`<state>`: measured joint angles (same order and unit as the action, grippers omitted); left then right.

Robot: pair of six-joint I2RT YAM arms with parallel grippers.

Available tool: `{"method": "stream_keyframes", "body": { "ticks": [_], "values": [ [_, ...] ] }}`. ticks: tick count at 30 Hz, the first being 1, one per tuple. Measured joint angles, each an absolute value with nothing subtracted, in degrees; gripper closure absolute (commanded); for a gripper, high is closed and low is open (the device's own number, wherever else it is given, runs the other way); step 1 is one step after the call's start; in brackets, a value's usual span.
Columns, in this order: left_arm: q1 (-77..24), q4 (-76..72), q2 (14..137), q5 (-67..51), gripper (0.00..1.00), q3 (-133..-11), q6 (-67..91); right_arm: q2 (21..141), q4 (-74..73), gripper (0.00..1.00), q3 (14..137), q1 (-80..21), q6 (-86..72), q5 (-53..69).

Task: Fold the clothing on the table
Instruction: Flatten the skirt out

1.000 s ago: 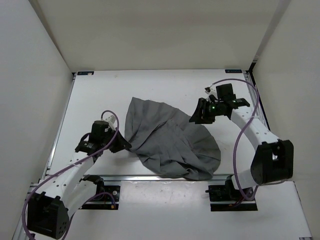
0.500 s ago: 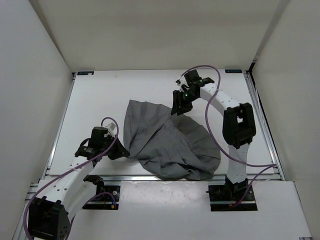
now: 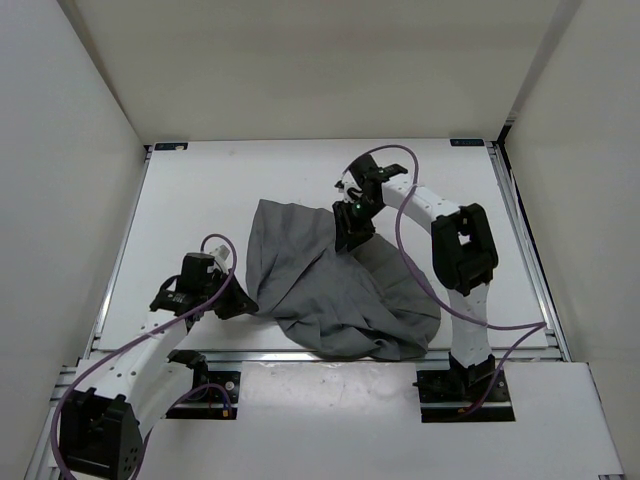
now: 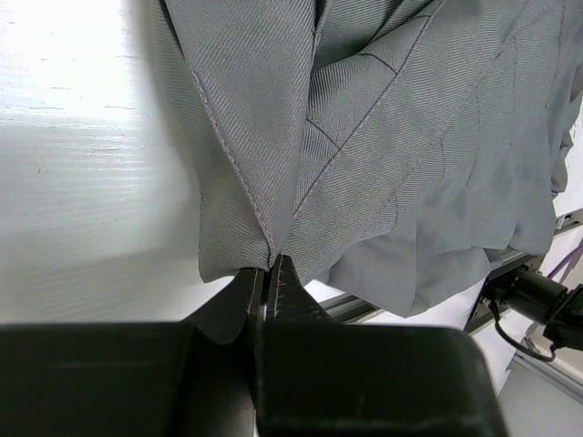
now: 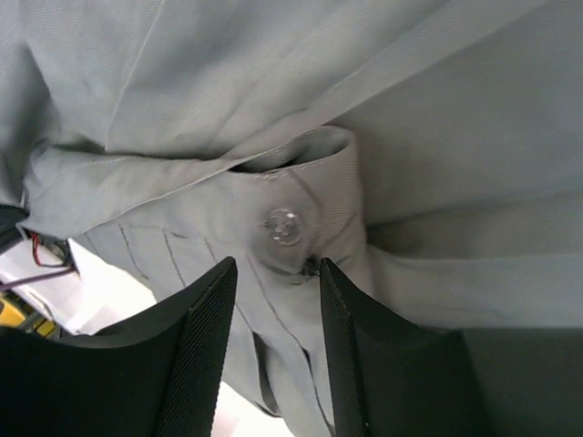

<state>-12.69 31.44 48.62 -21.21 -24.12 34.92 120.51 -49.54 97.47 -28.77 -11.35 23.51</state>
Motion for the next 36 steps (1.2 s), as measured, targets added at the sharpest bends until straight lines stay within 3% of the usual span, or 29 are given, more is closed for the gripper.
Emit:
{"method": "stream_keyframes", "body": {
  "ticks": [3, 10, 12, 14, 25, 32, 36],
  "values": [
    [-12.43, 31.27, 49.12, -21.26, 1.0, -24.12, 34.65, 120.51, -49.12, 0.63, 96.92, -29.28, -11.29, 24.45],
    [-12.05, 31.22, 49.87, -21.37, 1.0, -24.12, 34.41, 120.51, -44.77, 0.64, 92.92, -27.75, -11.11, 26.63],
    [-12.03, 31.09, 50.06, -21.45, 1.0, -24.12, 34.37, 120.51, -42.85, 0.76, 92.64, -26.7, -10.98, 27.66],
    [-11.88, 30.98, 50.11, -21.54, 1.0, -24.12, 34.37, 120.51, -41.12, 1.0, 92.66, -26.35, -10.9, 28.67],
    [-4.78, 27.83, 52.45, -24.16, 1.0, -26.09, 39.7, 114.13, -44.53, 1.0, 93.76, -24.88, -9.85, 27.38],
    [-1.43, 20.01, 55.79, -29.98, 1.0, -29.45, 47.33, 96.44, -47.07, 1.0, 81.14, -16.47, -10.0, 26.98],
    [0.16, 12.67, 56.99, -34.96, 1.0, -25.56, 54.13, 92.68, -48.29, 1.0, 74.3, -15.92, -9.89, 26.15]
  ]
}}
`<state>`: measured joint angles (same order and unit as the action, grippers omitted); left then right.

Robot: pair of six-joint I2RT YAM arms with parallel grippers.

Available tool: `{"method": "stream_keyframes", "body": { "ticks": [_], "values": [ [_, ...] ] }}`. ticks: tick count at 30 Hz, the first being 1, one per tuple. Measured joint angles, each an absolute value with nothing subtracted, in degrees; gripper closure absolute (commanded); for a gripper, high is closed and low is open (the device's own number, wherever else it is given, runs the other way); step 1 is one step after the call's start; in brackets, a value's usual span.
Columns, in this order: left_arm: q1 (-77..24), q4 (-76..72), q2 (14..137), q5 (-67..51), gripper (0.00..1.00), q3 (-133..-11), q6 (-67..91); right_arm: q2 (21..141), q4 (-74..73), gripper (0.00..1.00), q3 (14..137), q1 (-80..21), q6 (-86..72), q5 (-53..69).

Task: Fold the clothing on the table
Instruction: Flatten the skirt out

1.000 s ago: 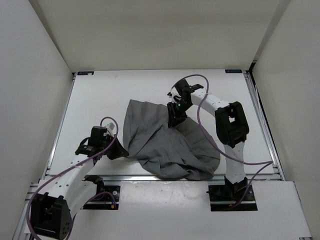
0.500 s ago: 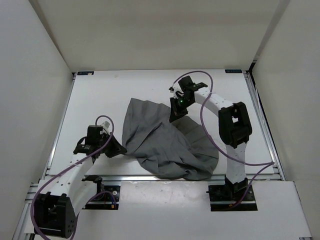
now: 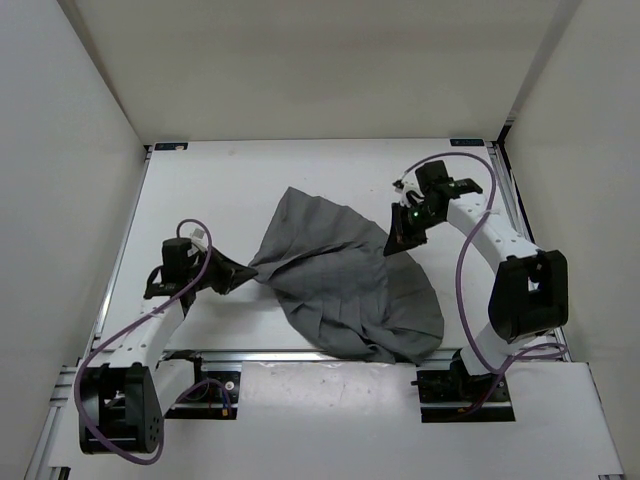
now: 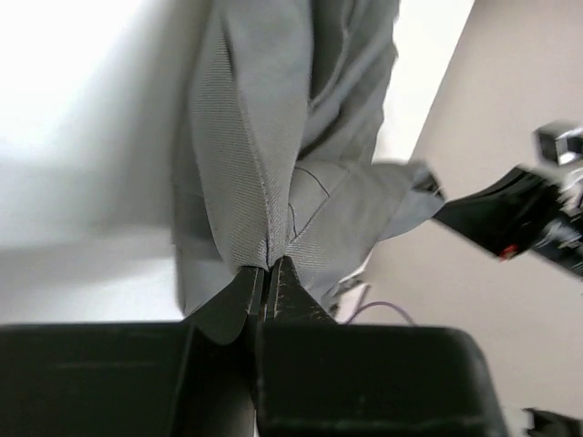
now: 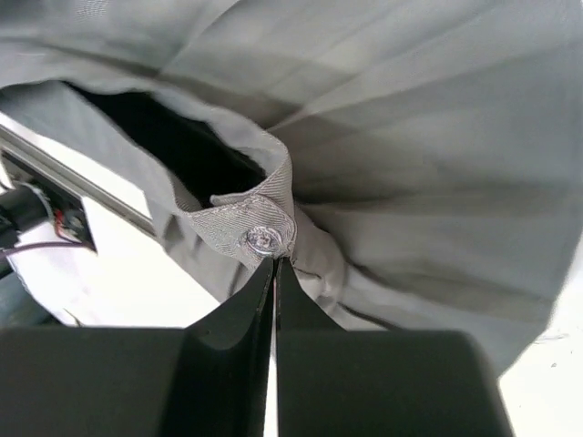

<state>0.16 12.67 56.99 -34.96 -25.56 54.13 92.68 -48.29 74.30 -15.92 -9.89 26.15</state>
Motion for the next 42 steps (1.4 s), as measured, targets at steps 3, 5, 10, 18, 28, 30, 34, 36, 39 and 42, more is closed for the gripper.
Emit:
{"method": "stream_keyframes", "body": {
  "ticks": [3, 5, 10, 18, 28, 30, 34, 36, 39, 42],
  "values": [
    [2.07, 11.9, 57.23, -36.45, 1.0, -22.76, 57.14, 92.66, -49.78, 1.0, 71.88, -15.77, -9.89, 24.45],
    [2.5, 11.86, 57.58, -37.1, 1.0, -22.59, 58.11, 92.64, -50.57, 1.0, 71.44, -15.18, -10.04, 23.77],
    [3.29, 5.34, 62.0, -40.12, 1.0, -22.98, 62.83, 95.42, -52.21, 1.0, 76.51, -12.75, -10.31, 22.92],
    [1.26, -12.12, 87.37, -44.84, 1.0, -54.04, 71.48, 110.74, -51.66, 1.0, 110.61, -10.0, -11.09, 16.69],
    [1.04, -32.99, 77.82, -49.52, 1.0, -58.17, 78.59, 84.99, -41.28, 1.0, 96.2, 4.73, -12.69, 28.18],
    [1.43, -31.97, 70.5, -48.45, 0.97, -46.33, 77.43, 80.31, -39.92, 1.0, 85.86, 3.84, -12.71, 29.91],
    [1.19, -23.86, 58.41, -46.96, 0.88, -22.76, 75.68, 77.56, -39.44, 0.93, 62.63, -5.28, -13.15, 32.42],
    [0.3, -17.47, 51.11, -45.21, 0.85, -11.79, 75.53, 77.67, -41.52, 0.79, 54.06, -7.92, -13.58, 33.32],
    [0.34, -6.15, 33.98, -45.21, 0.82, -1.37, 78.39, 77.19, -45.12, 0.65, 49.71, -7.25, -14.24, 34.15],
    [6.44, -0.82, 13.5, -47.07, 0.87, -0.62, 86.63, 77.28, -44.01, 0.61, 51.68, -6.96, -14.55, 35.77]
  ]
}}
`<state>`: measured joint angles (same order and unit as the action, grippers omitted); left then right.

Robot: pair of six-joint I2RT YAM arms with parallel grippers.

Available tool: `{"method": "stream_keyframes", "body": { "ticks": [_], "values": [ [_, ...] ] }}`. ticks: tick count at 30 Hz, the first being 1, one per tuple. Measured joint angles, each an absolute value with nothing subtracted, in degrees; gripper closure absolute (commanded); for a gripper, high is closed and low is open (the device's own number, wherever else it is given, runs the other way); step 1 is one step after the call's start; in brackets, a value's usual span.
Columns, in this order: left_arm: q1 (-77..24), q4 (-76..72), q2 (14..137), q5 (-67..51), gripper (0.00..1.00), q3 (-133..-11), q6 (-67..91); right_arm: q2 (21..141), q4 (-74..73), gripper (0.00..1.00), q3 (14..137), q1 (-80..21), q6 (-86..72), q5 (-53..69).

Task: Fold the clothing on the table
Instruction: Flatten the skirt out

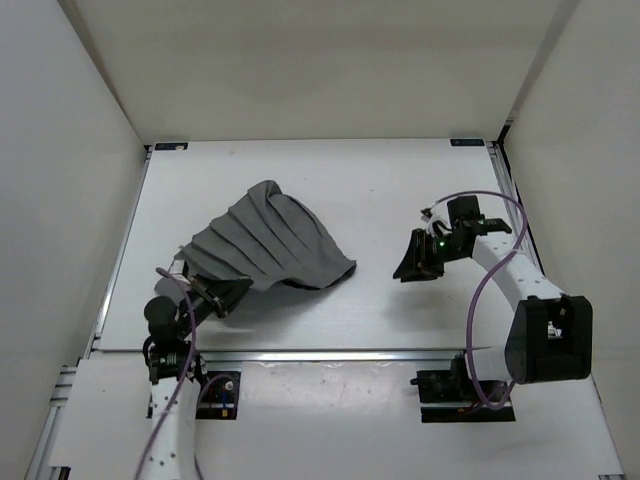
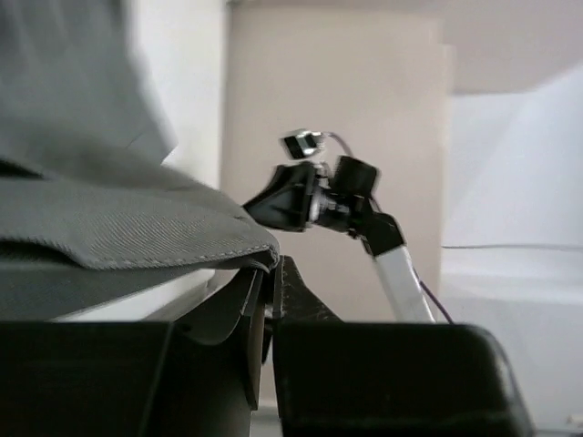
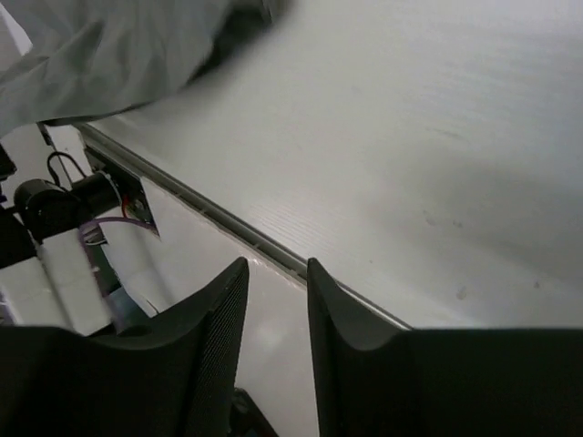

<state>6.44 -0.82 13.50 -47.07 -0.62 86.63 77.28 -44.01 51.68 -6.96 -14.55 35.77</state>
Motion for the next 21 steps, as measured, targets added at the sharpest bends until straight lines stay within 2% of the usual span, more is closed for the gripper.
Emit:
{"method": "stream_keyframes", "body": {
  "ticks": [2, 3, 10, 16, 21],
  "values": [
    [9.34, 0.73, 3.14, -47.94, 0.9, -1.67, 89.03, 78.46, -42.59, 0.59, 54.22, -8.4, -14.61, 36.6],
    [8.97, 0.4, 2.63, -48.1, 0.9, -2.44, 89.52, 79.9, -41.69, 0.59, 56.05, -9.56, -14.63, 37.06],
    [-2.09, 4.62, 11.7, -44.56, 0.95, -2.55, 90.28, 95.79, -38.44, 0.56, 69.65, -14.59, -13.37, 38.63],
    [1.39, 11.03, 11.44, -44.16, 0.95, -2.52, 86.78, 108.9, -40.58, 0.53, 77.89, -17.78, -9.26, 39.09],
    [-1.78, 13.28, 14.83, -39.94, 0.97, -2.9, 80.29, 117.75, -42.09, 0.52, 84.62, -20.32, -6.66, 39.18]
  ]
}}
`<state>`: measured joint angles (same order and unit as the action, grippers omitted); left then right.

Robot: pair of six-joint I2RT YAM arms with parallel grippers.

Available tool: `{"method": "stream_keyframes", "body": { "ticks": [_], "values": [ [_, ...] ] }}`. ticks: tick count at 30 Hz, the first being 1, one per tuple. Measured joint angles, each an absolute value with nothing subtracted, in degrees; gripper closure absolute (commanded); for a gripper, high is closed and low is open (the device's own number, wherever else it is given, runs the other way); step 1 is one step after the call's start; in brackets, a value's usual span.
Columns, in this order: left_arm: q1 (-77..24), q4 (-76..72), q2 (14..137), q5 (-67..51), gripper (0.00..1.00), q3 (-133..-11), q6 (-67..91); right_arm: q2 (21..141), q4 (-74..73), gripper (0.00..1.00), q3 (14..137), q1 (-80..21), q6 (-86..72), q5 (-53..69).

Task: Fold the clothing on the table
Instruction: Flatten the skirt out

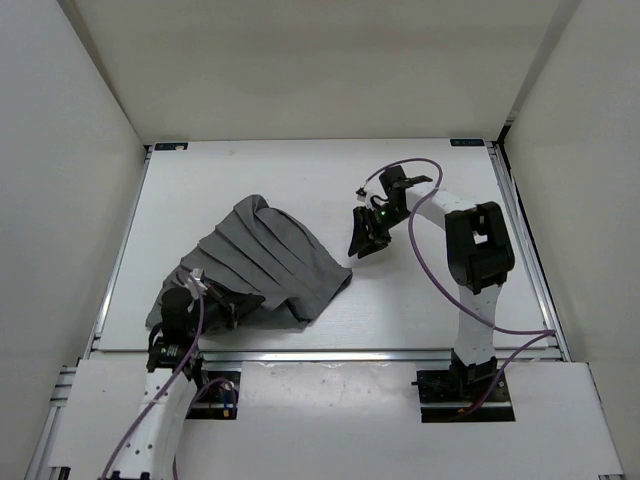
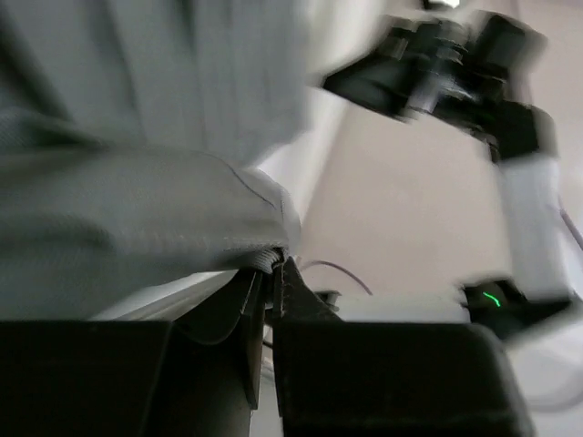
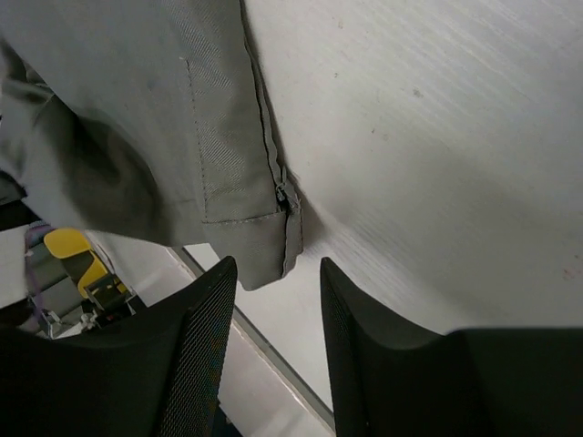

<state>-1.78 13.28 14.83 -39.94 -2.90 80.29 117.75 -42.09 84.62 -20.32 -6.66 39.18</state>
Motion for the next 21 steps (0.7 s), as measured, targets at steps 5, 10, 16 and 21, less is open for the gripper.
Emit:
{"method": "stream_keyframes", "body": {
  "ticks": [5, 10, 16, 21],
  "values": [
    [-6.96, 28.32, 35.38, -25.98, 0.96, -22.57, 60.36, 117.45, -43.35, 0.53, 85.23, -20.29, -5.82, 38.76],
    [-7.11, 25.36, 46.28, -18.41, 0.97, -40.36, 46.13, 116.49, -43.48, 0.52, 85.23, -18.85, -5.45, 39.18],
    [-7.79, 27.92, 54.52, -12.4, 0.97, -42.41, 38.09, 117.14, -43.16, 0.5, 85.54, -17.76, -5.41, 41.85],
    [-9.63, 30.81, 50.68, -11.38, 0.96, -39.59, 36.86, 121.16, -41.71, 0.49, 87.94, -19.88, -5.82, 45.58]
  ]
}}
